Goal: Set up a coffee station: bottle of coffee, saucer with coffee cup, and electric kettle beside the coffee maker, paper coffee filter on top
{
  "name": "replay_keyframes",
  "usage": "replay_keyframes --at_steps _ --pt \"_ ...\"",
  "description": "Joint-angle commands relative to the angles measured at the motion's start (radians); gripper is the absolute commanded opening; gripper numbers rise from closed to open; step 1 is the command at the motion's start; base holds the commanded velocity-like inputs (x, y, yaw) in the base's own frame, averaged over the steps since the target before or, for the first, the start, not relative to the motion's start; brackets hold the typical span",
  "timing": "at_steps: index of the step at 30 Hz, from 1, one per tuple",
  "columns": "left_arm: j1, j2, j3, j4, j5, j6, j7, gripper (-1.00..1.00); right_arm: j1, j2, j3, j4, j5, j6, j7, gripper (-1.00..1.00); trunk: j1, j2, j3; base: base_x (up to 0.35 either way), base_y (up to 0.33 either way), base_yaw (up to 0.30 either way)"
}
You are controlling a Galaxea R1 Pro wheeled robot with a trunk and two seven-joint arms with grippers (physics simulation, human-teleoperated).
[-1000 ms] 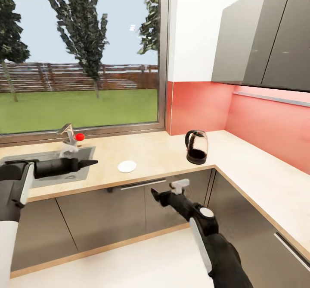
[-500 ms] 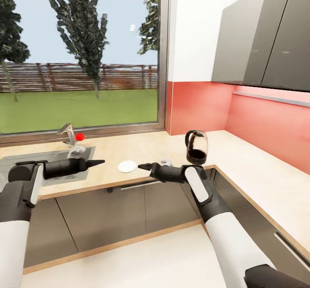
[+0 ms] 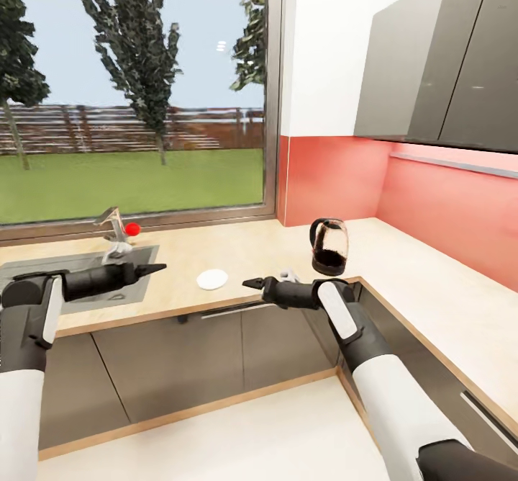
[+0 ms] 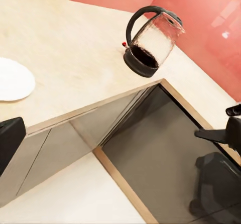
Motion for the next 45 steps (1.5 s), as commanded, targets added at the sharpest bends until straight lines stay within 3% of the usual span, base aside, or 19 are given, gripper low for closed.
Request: replay_keyframes --at_steps 1,3,7,8,10,12,16,28,36,38,41,45 --pt "-0.001 -0.002 0.002 0.004 0.001 0.009 -0.004 1.00 -0.001 0.000 -0.001 0.035 0.009 0.003 0.009 1.00 0.001 -0.002 -0.002 0.292 0.000 0.000" --pt "-0.001 -0.003 0.002 0.011 0.001 0.009 -0.004 1.00 0.000 0.000 -0.001 0.079 0.008 0.003 0.010 1.00 0.001 -0.002 -0.002 0.317 0.000 0.000" --pt "-0.007 -0.008 -0.044 0.058 0.004 0.010 0.067 1.00 0.000 0.001 0.004 0.122 0.006 0.003 0.013 1.00 0.001 -0.002 -0.002 0.333 0.000 0.000" --pt "-0.010 -0.028 -0.056 0.071 0.006 0.011 0.084 1.00 -0.001 0.004 0.009 0.126 0.005 0.003 0.014 1.00 0.001 -0.002 -0.002 0.337 0.000 0.000" --pt "-0.010 -0.038 -0.058 0.073 0.006 0.011 0.086 1.00 -0.001 0.005 0.029 0.124 0.004 0.003 0.015 1.00 0.001 -0.002 -0.002 0.337 0.000 0.000" --pt "-0.009 -0.050 -0.059 0.075 0.005 0.011 0.088 1.00 -0.001 0.007 0.082 0.120 0.000 0.003 0.015 1.00 0.001 -0.002 -0.002 0.337 0.000 0.000" --pt "-0.009 -0.054 -0.060 0.097 0.005 0.011 0.088 1.00 -0.001 0.011 0.109 0.119 -0.004 0.002 0.017 1.00 0.001 -0.002 -0.002 0.337 0.000 0.000" --pt "-0.008 -0.053 -0.064 0.134 0.005 0.011 0.087 1.00 -0.001 0.036 0.113 0.088 -0.006 0.005 0.020 1.00 0.001 -0.002 -0.002 0.326 0.000 0.000" --pt "-0.003 -0.046 -0.059 0.155 0.012 0.012 0.074 1.00 0.000 0.046 0.113 0.089 -0.008 0.006 0.021 1.00 0.001 -0.002 -0.002 0.057 0.000 0.000" --pt "-0.003 -0.042 -0.057 0.189 0.012 0.012 0.058 1.00 0.000 0.047 0.113 0.090 -0.008 0.007 0.021 1.00 0.001 -0.002 -0.002 0.003 0.000 0.000" --pt "-0.002 -0.025 -0.054 0.347 0.005 -0.002 0.012 1.00 0.000 0.048 0.113 0.121 -0.008 0.021 0.023 1.00 0.001 -0.002 -0.002 0.000 0.000 0.000" --pt "-0.001 -0.015 -0.055 0.371 0.001 -0.003 0.012 1.00 0.000 0.049 0.115 0.127 -0.008 0.031 0.023 1.00 0.001 -0.002 -0.002 0.001 0.000 0.000"
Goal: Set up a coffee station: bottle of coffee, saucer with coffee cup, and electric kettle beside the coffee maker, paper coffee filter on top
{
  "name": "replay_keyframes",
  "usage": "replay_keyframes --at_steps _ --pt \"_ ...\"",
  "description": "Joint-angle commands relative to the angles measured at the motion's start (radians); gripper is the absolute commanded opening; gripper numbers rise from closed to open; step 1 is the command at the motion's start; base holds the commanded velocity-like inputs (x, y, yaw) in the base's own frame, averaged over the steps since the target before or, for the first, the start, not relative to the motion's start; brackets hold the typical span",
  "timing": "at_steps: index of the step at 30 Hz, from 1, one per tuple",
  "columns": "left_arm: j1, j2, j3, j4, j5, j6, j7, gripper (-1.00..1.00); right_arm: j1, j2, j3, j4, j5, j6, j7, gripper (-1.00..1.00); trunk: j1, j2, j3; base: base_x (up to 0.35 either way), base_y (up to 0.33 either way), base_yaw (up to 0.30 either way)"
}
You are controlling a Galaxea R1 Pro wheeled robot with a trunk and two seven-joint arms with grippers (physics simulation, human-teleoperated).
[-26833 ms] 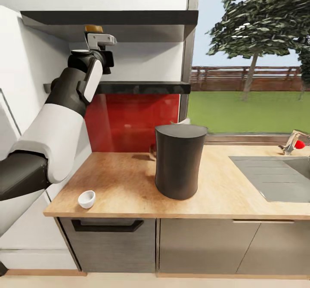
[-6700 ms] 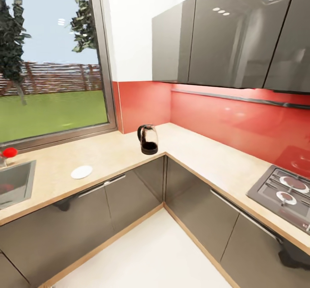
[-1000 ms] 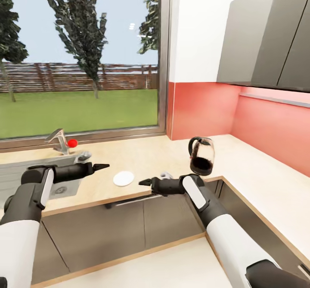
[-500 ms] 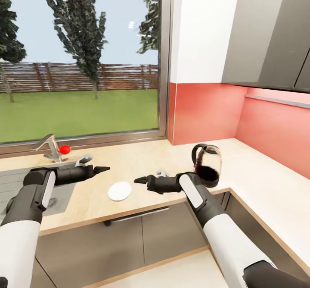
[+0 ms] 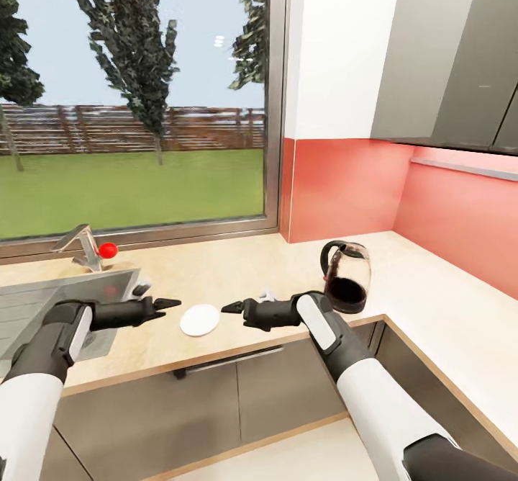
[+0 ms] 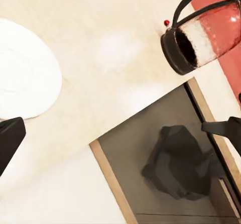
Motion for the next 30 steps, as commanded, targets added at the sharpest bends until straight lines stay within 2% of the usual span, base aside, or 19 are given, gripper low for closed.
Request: replay_keyframes --at_steps 1,5,10,13,15,18,20,25,28,30 --pt "-0.001 0.000 0.001 0.001 0.000 0.008 -0.003 1.00 -0.001 0.000 0.000 0.000 0.010 0.003 0.009 1.00 0.001 -0.002 -0.002 0.019 0.000 0.000" --pt "0.005 0.000 -0.004 0.016 -0.001 0.007 0.001 1.00 -0.001 0.000 0.000 0.001 0.010 0.004 0.022 1.00 0.001 -0.002 -0.002 0.193 0.000 0.000" --pt "0.007 0.000 -0.007 0.035 -0.003 0.007 0.001 1.00 0.000 0.000 0.001 0.034 0.013 0.006 0.137 1.00 0.001 -0.002 -0.002 0.296 0.000 0.000" --pt "0.007 0.000 -0.008 0.038 -0.001 0.008 0.000 1.00 0.000 0.000 0.004 0.052 0.013 0.006 0.159 1.00 0.001 -0.002 -0.002 0.251 0.000 0.000" --pt "0.007 0.000 -0.008 0.045 0.001 0.012 -0.001 1.00 0.000 0.000 0.030 0.056 0.013 0.005 0.164 1.00 0.001 -0.002 -0.002 0.234 0.000 0.000" --pt "0.007 0.000 -0.001 0.104 0.005 0.015 -0.005 1.00 0.000 0.000 0.102 0.059 0.013 0.004 0.168 1.00 0.001 -0.002 -0.002 0.180 0.000 0.000" --pt "0.007 0.001 0.002 0.123 0.003 0.016 -0.005 1.00 0.001 0.000 0.117 0.062 0.013 0.004 0.169 1.00 0.001 -0.002 -0.002 0.067 0.000 0.000" --pt "0.007 0.018 0.007 0.135 0.001 0.018 -0.003 1.00 0.002 0.000 0.124 0.127 0.013 0.003 0.170 1.00 0.001 -0.002 -0.002 0.010 0.000 0.000" --pt "0.007 0.034 0.009 0.200 0.004 0.017 -0.003 1.00 0.002 0.000 0.125 0.143 0.013 0.003 0.171 1.00 0.001 -0.002 -0.002 0.031 0.000 0.000" --pt "0.007 0.037 0.009 0.227 0.007 0.016 -0.006 1.00 0.002 0.000 0.148 0.147 0.013 0.003 0.171 1.00 0.001 -0.002 -0.002 0.006 0.000 0.000"
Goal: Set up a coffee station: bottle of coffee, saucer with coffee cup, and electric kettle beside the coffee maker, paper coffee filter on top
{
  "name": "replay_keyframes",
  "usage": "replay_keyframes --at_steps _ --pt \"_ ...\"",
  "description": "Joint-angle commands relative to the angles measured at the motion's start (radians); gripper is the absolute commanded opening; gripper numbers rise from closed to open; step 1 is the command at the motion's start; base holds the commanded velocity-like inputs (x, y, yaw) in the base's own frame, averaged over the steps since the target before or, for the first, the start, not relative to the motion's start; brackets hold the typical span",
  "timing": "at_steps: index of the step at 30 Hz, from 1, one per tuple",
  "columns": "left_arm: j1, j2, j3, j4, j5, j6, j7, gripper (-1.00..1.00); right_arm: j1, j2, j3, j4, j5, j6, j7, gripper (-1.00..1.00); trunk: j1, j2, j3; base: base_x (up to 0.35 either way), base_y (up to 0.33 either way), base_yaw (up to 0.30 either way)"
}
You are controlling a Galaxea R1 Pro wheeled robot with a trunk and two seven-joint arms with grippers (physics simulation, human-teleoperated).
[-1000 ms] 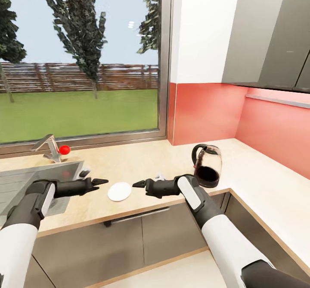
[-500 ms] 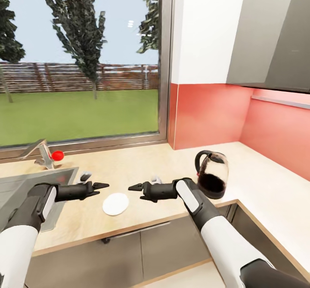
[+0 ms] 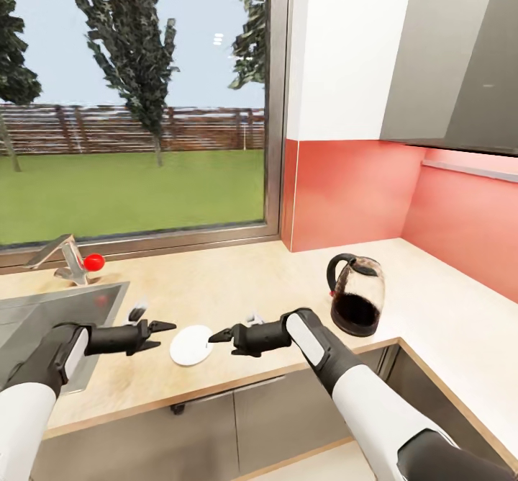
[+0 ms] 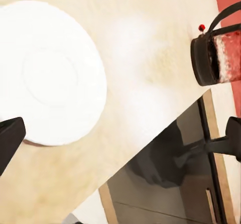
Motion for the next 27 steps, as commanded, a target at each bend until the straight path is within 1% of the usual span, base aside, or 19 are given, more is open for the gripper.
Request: replay_keyframes --at_steps 1,2,5,10,14,20,23,24,27 --pt "-0.001 0.000 0.002 0.004 0.002 0.008 -0.003 1.00 -0.001 0.000 0.025 0.001 0.010 0.001 0.010 1.00 0.001 -0.002 -0.002 0.002 0.000 0.000" --pt "-0.001 0.000 0.001 0.006 0.002 0.008 -0.004 1.00 -0.001 0.000 0.036 0.002 0.010 0.000 0.011 1.00 0.001 -0.002 -0.002 0.000 0.000 0.000" --pt "0.001 -0.001 0.000 0.011 0.001 0.007 -0.004 1.00 0.000 0.000 0.049 0.014 0.010 -0.002 0.012 1.00 0.001 -0.002 -0.002 0.008 0.000 0.000" --pt "0.004 -0.001 0.000 0.010 0.001 0.005 -0.003 1.00 0.001 0.000 0.053 0.052 0.010 -0.002 0.012 1.00 0.001 -0.002 -0.002 0.199 0.041 0.000" --pt "0.005 -0.003 0.000 0.010 0.001 0.005 -0.002 1.00 0.002 0.000 0.054 0.059 0.010 -0.003 0.012 1.00 0.001 -0.002 -0.002 0.242 0.063 0.000" --pt "0.005 -0.005 -0.001 0.010 0.001 0.005 -0.002 1.00 0.004 0.000 0.055 0.060 0.010 -0.004 0.012 1.00 0.001 -0.002 -0.002 0.122 0.007 0.000" --pt "0.005 -0.006 -0.001 0.010 0.001 0.005 -0.002 1.00 0.010 0.000 0.055 0.060 0.011 -0.040 0.012 1.00 0.001 -0.002 -0.002 0.118 0.000 0.000" --pt "0.005 -0.006 -0.001 0.010 0.001 0.005 -0.002 1.00 0.011 0.000 0.055 0.060 0.011 -0.076 0.013 1.00 0.001 -0.002 -0.002 0.033 0.000 0.000" --pt "0.005 -0.006 -0.001 0.010 0.002 0.005 -0.002 1.00 0.014 0.000 0.055 0.060 0.010 -0.106 0.016 1.00 0.001 -0.002 -0.002 0.015 0.000 0.000"
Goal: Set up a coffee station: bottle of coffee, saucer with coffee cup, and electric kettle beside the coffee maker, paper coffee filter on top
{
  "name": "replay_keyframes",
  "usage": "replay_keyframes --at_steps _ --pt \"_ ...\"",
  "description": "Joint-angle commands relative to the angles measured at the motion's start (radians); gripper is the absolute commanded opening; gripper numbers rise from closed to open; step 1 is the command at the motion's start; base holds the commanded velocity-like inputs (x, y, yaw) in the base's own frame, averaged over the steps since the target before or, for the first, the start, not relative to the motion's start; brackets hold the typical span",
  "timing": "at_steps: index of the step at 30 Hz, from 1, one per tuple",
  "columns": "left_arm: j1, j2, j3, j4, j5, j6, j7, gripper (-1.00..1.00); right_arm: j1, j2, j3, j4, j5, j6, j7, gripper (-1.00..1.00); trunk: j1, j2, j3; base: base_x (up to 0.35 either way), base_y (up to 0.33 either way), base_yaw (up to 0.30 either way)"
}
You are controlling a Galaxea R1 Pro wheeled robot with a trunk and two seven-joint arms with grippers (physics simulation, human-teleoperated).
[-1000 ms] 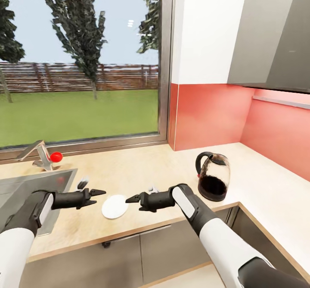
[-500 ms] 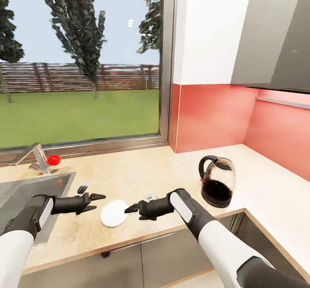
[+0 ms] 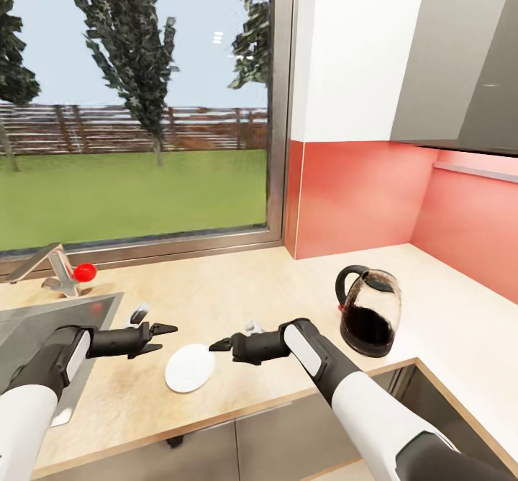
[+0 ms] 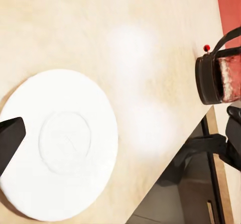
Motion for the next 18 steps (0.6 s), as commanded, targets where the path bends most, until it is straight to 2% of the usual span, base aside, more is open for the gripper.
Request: replay_keyframes --at_steps 1,3,5,8,9,12,18 --pt "-0.001 0.000 0.002 0.000 0.001 0.008 -0.002 1.00 0.000 0.000 0.000 0.000 0.006 -0.003 0.014 1.00 0.001 -0.002 -0.002 0.006 0.000 0.000" --pt "-0.001 0.000 0.002 0.000 0.002 0.008 -0.002 1.00 0.004 0.000 0.000 0.002 0.007 -0.010 0.082 1.00 0.001 -0.002 -0.002 0.003 0.000 0.000" --pt "-0.001 0.000 0.002 0.000 0.002 0.008 -0.002 1.00 0.010 0.000 0.000 0.022 0.016 -0.036 0.202 1.00 0.001 -0.002 -0.002 0.001 0.000 0.000" --pt "-0.001 0.000 0.002 0.000 0.002 0.008 -0.003 1.00 0.012 0.000 0.003 0.061 0.025 -0.072 0.253 1.00 0.001 -0.002 -0.002 0.000 0.000 0.000" --pt "-0.001 0.001 0.003 0.001 0.002 0.008 -0.003 1.00 0.012 0.000 0.031 0.093 0.028 -0.089 0.274 1.00 0.001 -0.002 -0.002 0.000 0.000 0.000" --pt "0.000 0.001 0.003 0.001 0.002 0.008 -0.004 1.00 0.014 0.000 0.074 0.102 0.028 -0.094 0.281 1.00 0.001 -0.002 -0.002 0.013 0.011 0.000" --pt "0.001 0.001 0.003 0.001 0.002 0.009 -0.004 1.00 0.034 0.000 0.085 0.106 0.028 -0.095 0.282 1.00 0.001 -0.002 -0.002 0.170 0.151 0.000"
